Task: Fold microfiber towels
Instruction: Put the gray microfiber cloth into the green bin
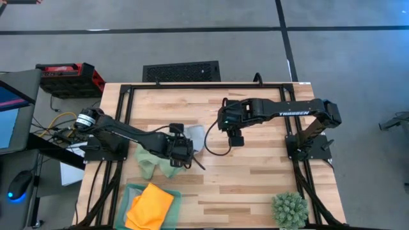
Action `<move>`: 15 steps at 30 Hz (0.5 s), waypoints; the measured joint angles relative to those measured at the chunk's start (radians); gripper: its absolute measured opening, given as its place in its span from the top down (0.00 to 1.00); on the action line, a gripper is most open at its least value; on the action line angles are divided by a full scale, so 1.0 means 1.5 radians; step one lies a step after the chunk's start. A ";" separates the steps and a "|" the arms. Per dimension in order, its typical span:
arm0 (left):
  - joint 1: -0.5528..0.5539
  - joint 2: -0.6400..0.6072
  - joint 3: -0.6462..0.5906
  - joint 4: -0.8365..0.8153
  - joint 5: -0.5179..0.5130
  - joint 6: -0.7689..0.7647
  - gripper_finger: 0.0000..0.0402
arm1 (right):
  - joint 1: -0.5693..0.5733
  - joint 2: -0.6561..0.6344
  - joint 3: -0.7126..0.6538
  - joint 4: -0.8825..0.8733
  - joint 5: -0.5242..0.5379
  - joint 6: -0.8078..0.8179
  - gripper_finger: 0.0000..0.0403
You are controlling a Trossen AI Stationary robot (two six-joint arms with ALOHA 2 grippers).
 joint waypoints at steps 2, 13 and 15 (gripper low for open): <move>-0.020 -0.013 0.010 -0.041 0.001 -0.035 1.00 | 0.004 -0.013 -0.001 -0.001 0.000 0.006 0.49; -0.192 -0.030 0.025 -0.153 0.089 -0.288 1.00 | 0.061 -0.081 0.000 0.023 0.000 0.059 0.49; -0.230 -0.030 0.030 -0.160 0.094 -0.334 1.00 | 0.080 -0.080 0.000 0.028 0.000 0.059 0.49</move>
